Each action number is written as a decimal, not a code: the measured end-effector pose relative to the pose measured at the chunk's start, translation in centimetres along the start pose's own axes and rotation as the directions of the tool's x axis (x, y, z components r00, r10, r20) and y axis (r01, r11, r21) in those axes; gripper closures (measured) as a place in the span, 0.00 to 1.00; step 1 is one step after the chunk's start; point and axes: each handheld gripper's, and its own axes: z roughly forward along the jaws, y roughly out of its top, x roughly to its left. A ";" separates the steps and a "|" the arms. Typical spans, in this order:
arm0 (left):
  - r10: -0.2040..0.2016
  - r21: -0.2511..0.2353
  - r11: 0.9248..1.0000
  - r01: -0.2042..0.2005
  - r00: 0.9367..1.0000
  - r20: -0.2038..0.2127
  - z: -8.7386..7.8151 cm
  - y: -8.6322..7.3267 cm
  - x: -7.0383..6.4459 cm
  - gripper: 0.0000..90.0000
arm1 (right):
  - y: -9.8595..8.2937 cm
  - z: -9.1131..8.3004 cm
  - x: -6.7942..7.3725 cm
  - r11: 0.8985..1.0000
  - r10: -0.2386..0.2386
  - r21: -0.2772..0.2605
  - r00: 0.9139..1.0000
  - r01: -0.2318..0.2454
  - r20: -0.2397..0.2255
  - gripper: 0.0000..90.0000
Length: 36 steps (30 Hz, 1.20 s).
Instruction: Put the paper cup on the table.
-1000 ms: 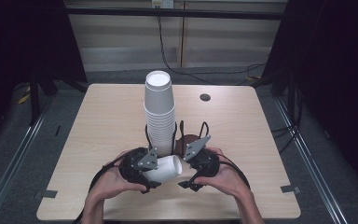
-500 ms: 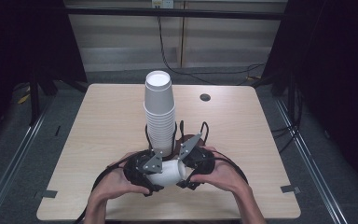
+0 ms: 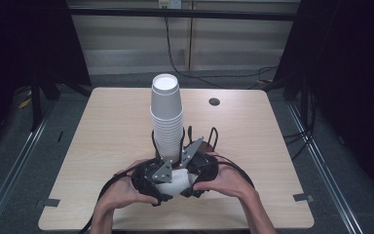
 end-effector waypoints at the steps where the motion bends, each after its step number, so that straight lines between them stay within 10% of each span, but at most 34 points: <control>1: 0.002 0.000 1.000 -0.002 1.000 0.008 0.0 0.0 0.0 0.21 | 0.1 0.1 0.0 1.000 -0.008 -0.002 1.000 0.008 -0.008 0.22; 36: -0.030 -0.096 0.995 0.033 0.999 0.033 0.1 -0.6 0.6 0.16 | 0.4 0.1 0.0 1.000 -0.009 -0.015 1.000 0.009 -0.010 0.25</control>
